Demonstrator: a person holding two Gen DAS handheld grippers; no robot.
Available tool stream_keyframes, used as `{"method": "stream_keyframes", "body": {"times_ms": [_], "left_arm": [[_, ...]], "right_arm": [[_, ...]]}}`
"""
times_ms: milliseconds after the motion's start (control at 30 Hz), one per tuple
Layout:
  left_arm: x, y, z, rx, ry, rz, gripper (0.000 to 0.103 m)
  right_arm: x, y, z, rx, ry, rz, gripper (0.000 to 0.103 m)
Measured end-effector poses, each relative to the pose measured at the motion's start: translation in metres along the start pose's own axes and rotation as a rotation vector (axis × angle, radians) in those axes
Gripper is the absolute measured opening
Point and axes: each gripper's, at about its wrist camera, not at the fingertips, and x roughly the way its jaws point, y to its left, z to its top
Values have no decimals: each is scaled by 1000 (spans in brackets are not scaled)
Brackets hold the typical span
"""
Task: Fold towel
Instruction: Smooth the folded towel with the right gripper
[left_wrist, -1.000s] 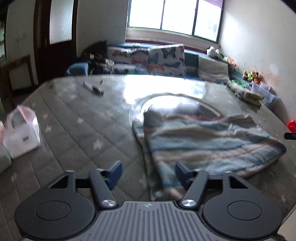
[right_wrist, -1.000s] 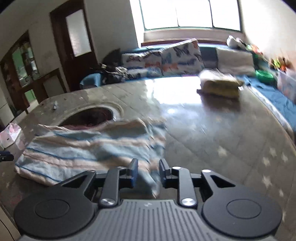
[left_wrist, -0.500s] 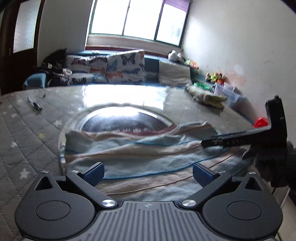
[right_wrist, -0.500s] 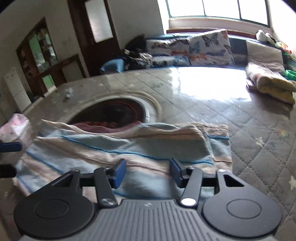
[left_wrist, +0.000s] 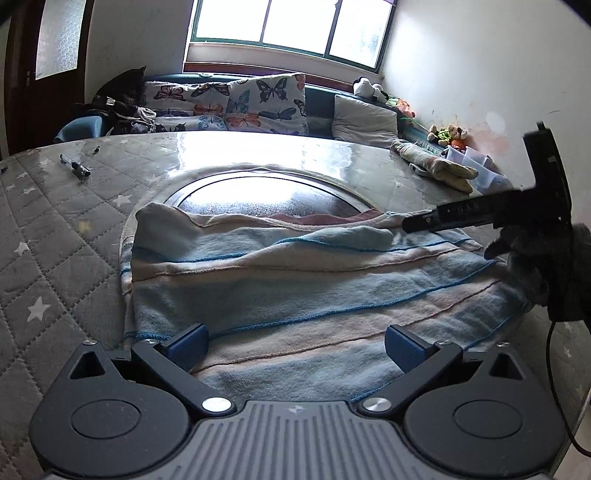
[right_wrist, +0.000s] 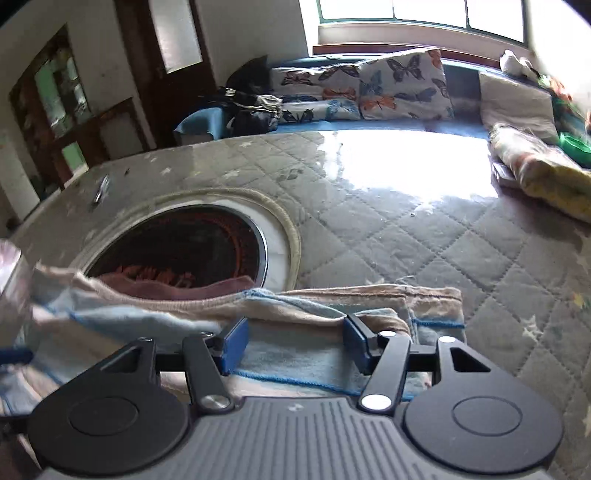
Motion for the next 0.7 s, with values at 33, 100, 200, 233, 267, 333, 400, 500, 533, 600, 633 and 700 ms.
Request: {"method": "stream_keyframes", "body": {"times_ms": [33,100,200,233,267,333,400,500,533,600,633,700], "left_arm": [[-1,0,0,-2,-2,-1,103],[-2,-1,-1,-1,-6,-1,103],[-2,-2,-3,10,-11,1,103],[-2,-2,-4,11,-13,1,103],[-3,-2,-4,13,-15,1,103],[-4,-2,-6,13,-20,-1,103],[-4,-3,-8,21,-23,1,103],[-3,-7,-10,45,-26,10,103],[-3,-8,-11,53,-27,13,103],[-3,-8,-12,59,-28,9,103],[-4,-8,-13,62,-28,6,103],[-4,-8,-14,68,-28,2,103]], "right_arm": [[-3,4,2,-6,-4,8,59],[-9,16,6,-44,-14,36,59],[-11,48,13,-145,-5,136,59],[-10,62,15,-181,5,174,59],[-8,75,18,-217,16,212,60],[-5,97,21,-277,35,269,60],[5,128,24,-357,67,309,60],[19,156,24,-435,94,336,59],[25,165,24,-451,102,343,59],[38,182,24,-479,123,356,59],[43,189,25,-490,129,356,59],[56,203,25,-512,138,342,59]]}}
